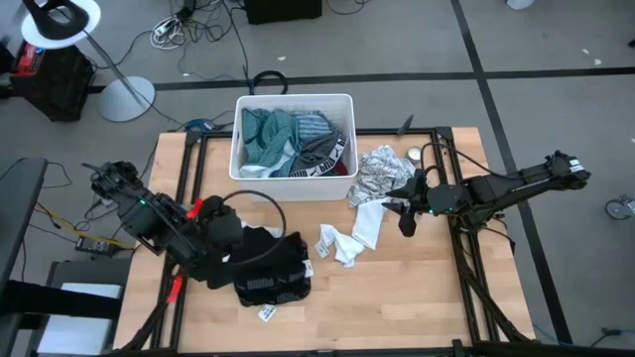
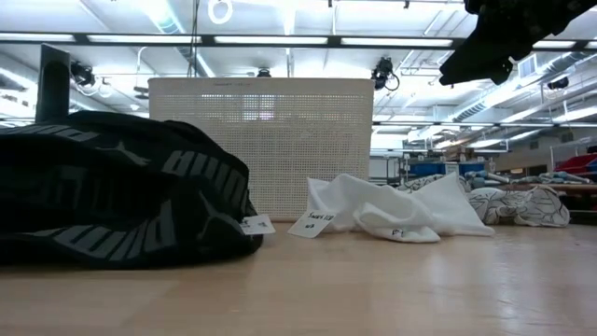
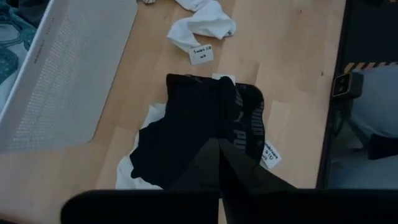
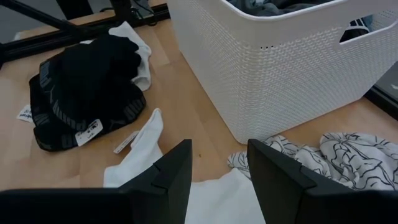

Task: Sort clothes
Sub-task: Put the black boxer short into the white laundry bin, then put the black boxer into the white laundry bin

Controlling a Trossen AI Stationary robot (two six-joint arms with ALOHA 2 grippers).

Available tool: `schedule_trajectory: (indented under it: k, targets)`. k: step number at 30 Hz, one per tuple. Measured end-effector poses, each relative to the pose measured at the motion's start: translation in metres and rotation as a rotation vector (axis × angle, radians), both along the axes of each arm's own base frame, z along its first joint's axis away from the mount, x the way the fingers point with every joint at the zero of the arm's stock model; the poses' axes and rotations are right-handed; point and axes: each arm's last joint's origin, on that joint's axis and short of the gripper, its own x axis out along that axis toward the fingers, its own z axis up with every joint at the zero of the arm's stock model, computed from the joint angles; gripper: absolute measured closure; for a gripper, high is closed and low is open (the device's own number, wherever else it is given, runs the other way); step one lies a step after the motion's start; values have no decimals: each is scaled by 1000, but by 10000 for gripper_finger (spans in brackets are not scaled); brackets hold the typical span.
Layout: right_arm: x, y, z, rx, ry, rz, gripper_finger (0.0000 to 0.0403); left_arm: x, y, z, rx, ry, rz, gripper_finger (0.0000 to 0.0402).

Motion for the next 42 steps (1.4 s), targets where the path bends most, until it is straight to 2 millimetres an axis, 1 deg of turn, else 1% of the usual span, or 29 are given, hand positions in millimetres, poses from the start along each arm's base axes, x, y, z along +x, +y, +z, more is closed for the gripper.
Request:
schedule_trajectory:
  k: [5,10,12,15,18,21,22,25,28,31,33,36,39,42]
  targets:
    - [0,0,0,1,0,0,247,12,-8,-10,79,28,-48,396]
    - [0,0,0,2,-1,0,247,33,-21,-21,135,-28,1,394]
    - [0,0,0,2,-1,-1,247,41,-23,-27,175,-25,0,388]
    - [0,0,0,2,-1,-1,247,51,-26,-36,217,16,-11,366]
    - [0,0,0,3,-1,1,247,61,-29,-46,256,50,-26,331]
    - [0,0,0,5,0,4,247,71,-30,-56,402,89,-115,296]
    - [0,0,0,5,0,4,247,75,-30,-60,440,101,-119,288]
    - [0,0,0,5,0,4,247,84,-33,-72,415,68,50,278]
    - [0,0,0,5,0,4,247,90,-38,-82,429,113,27,280]
    - [0,0,0,5,0,4,247,92,-41,-87,399,143,8,286]
    - [0,0,0,5,0,4,247,91,-41,-89,388,135,1,289]
    - [0,0,0,6,-1,4,247,86,-39,-99,350,92,3,293]
    - [0,0,0,6,0,4,247,77,-33,-117,274,40,-2,293]
    - [0,0,0,8,-2,3,247,65,-22,-141,192,45,-2,294]
